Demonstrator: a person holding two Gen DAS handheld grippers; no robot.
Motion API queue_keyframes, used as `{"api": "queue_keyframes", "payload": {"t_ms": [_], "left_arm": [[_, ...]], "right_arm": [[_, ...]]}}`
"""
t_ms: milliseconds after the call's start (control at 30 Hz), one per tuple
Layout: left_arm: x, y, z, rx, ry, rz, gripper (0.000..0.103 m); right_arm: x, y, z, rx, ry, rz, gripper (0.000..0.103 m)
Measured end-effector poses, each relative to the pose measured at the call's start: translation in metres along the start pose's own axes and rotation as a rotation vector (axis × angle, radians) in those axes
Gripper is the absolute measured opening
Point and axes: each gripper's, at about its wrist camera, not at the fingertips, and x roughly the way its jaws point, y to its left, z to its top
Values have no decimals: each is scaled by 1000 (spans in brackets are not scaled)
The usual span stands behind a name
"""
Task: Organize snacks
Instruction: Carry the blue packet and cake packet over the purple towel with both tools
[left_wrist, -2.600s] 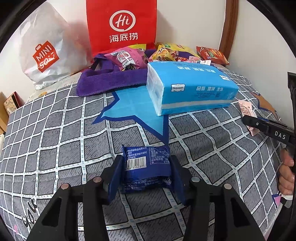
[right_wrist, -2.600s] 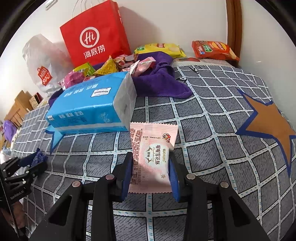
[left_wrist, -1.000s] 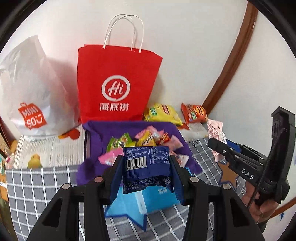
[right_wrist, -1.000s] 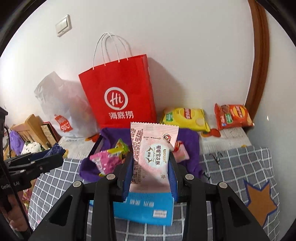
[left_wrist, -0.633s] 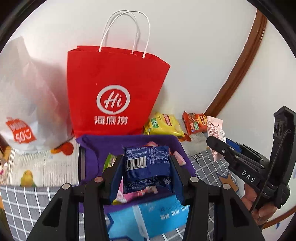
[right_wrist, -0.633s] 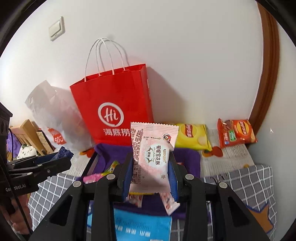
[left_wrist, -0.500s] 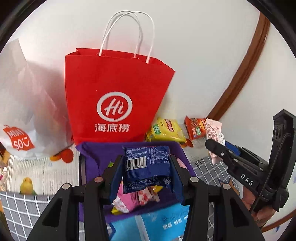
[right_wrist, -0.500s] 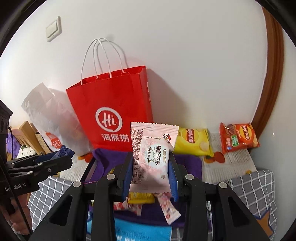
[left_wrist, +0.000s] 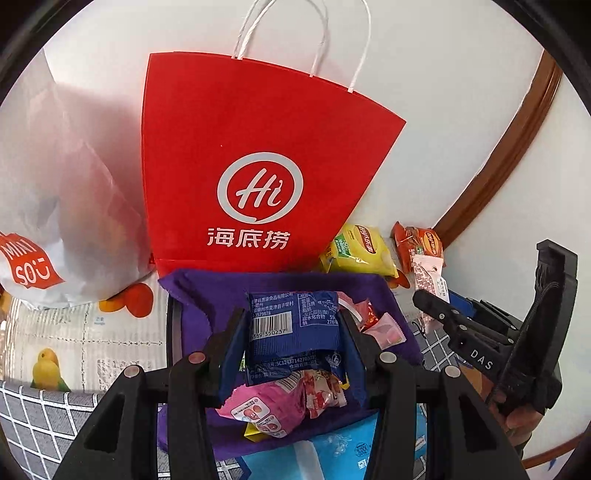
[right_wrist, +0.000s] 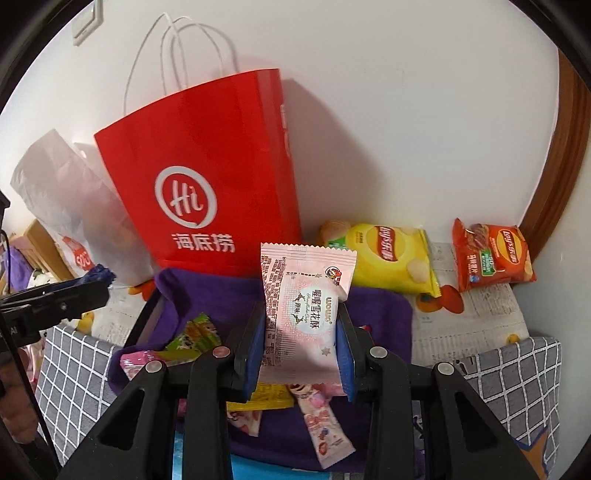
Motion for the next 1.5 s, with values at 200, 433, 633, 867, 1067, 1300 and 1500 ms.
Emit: {"api": "queue_keyframes", "payload": {"t_ms": [200, 433, 633, 867, 1067, 1300, 1500], "left_arm": [[3, 1, 0, -1, 5, -1, 46], [9, 0, -1, 7, 21, -4, 46], [16, -1, -2, 11, 33, 6, 46], [23, -2, -4, 18, 49, 13, 46], [34, 7, -6, -10, 72, 12, 46], [49, 6, -10, -23, 119, 1, 46], [64, 5, -15, -22, 169, -1, 46]], "right_arm": [[2, -13, -1, 18, 9, -20, 35], [0, -19, 0, 21, 13, -32, 35], [-3, -21, 1, 16, 14, -33, 35], [-1, -26, 0, 21, 28, -37, 35], [7, -25, -2, 1, 56, -42, 35], [26, -12, -9, -33, 117, -25, 35], [36, -3, -16, -77, 154, -31, 35]]}}
